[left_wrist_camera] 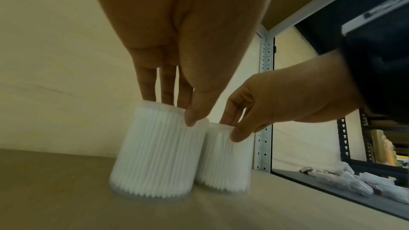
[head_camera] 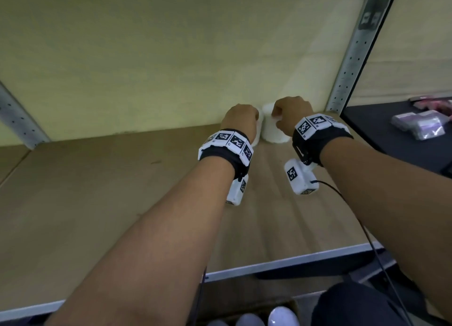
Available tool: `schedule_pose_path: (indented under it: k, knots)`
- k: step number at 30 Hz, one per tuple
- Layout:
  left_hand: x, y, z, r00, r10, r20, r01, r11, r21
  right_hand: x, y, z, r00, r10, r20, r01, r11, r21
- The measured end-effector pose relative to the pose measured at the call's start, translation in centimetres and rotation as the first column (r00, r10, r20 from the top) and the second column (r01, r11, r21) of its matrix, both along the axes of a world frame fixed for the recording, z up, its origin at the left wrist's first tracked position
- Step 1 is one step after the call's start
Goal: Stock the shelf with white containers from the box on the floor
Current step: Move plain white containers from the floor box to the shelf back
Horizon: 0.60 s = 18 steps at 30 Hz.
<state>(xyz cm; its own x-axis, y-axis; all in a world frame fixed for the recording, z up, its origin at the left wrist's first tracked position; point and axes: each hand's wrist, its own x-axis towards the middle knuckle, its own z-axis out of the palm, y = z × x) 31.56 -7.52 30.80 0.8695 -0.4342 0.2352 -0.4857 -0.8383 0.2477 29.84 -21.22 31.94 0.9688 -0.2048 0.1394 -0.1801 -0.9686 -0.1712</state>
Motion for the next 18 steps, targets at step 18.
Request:
schedule_pose_path:
  k: [18]
  knots:
    - [2.3, -0.6, 0.8, 0.981, -0.034, -0.192, 0.041, 0.999, 0.029, 2.0, -1.7, 0.1, 0.998, 0.023, -0.062, -0.021, 0.999, 0.030]
